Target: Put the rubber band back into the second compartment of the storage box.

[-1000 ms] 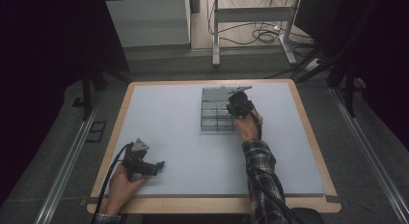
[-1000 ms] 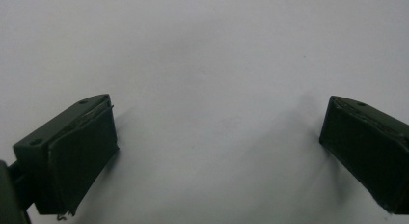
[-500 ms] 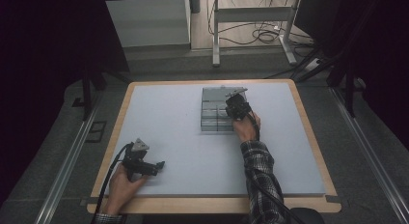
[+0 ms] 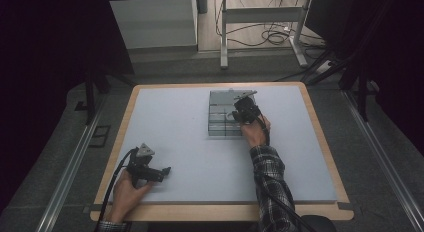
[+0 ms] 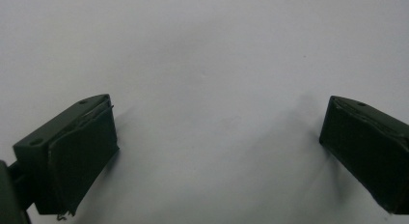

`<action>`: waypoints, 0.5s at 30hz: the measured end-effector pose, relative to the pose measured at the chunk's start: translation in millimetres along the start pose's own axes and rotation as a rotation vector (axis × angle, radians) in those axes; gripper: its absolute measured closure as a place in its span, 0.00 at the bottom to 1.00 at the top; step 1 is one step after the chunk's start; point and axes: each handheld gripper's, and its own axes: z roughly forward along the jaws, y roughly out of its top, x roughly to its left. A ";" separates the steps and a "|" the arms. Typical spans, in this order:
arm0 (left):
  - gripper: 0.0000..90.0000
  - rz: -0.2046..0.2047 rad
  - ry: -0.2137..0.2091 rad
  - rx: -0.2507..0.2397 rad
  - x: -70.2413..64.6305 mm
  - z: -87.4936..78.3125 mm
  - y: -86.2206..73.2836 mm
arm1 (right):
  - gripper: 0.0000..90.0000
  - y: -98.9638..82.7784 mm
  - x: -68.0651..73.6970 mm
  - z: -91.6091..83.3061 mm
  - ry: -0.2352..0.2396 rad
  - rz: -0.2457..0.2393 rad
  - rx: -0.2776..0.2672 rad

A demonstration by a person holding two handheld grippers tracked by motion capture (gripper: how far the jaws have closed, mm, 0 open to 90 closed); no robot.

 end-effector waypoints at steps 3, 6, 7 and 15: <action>0.00 0.000 0.000 -0.001 0.0 0.1 0.0 | 0.76 -0.1 3.0 -0.2 0.017 -0.006 0.002; 0.00 0.000 0.000 -0.001 0.0 0.1 0.0 | 0.75 0.0 5.8 -0.7 0.036 -0.005 -0.001; 0.00 0.001 0.000 0.002 0.1 -0.1 0.1 | 0.74 0.3 6.8 -0.9 0.043 -0.007 0.000; 0.00 0.000 0.000 -0.001 0.0 0.1 0.0 | 0.69 2.8 9.8 -5.8 0.071 0.000 -0.007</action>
